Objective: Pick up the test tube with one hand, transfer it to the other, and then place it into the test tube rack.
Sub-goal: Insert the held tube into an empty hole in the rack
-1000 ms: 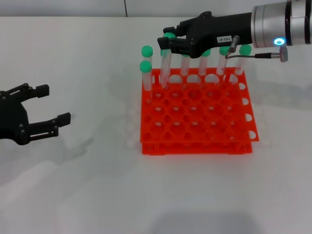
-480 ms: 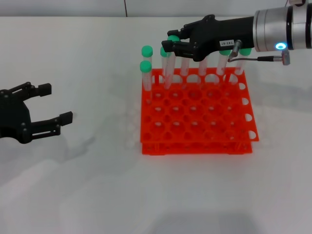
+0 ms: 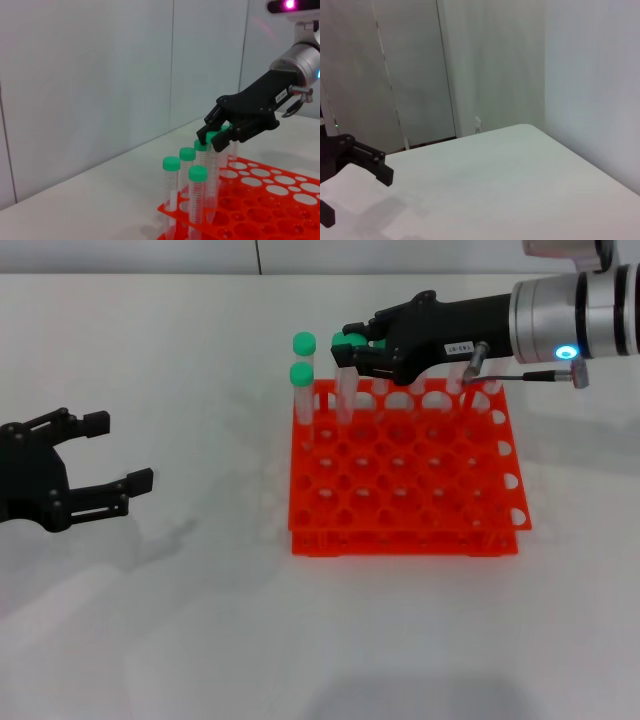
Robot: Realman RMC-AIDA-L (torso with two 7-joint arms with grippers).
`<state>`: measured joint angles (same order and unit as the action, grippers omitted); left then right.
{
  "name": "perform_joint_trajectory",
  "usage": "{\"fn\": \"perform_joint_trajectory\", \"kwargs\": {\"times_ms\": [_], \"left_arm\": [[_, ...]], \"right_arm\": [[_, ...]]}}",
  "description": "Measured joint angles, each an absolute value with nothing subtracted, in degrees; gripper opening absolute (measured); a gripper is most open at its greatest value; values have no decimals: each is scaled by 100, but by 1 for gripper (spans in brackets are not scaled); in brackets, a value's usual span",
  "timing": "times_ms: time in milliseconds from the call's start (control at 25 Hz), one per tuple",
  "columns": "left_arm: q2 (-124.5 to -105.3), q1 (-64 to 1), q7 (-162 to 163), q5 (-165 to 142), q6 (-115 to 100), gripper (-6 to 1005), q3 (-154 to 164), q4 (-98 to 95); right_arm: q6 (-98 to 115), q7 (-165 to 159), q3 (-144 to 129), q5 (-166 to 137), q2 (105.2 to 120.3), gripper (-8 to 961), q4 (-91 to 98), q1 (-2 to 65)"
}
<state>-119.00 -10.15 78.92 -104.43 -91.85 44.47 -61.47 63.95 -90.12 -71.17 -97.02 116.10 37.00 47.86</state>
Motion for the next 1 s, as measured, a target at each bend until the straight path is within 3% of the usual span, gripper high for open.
{"fn": "perform_joint_trajectory", "kwargs": {"times_ms": [1000], "left_arm": [[-11901,-1067,7892,-10521,-9175,880,4447,-6126]], "right_arm": [[6015,-8587,-7812,-9034,11607,258,3466,4737]]}}
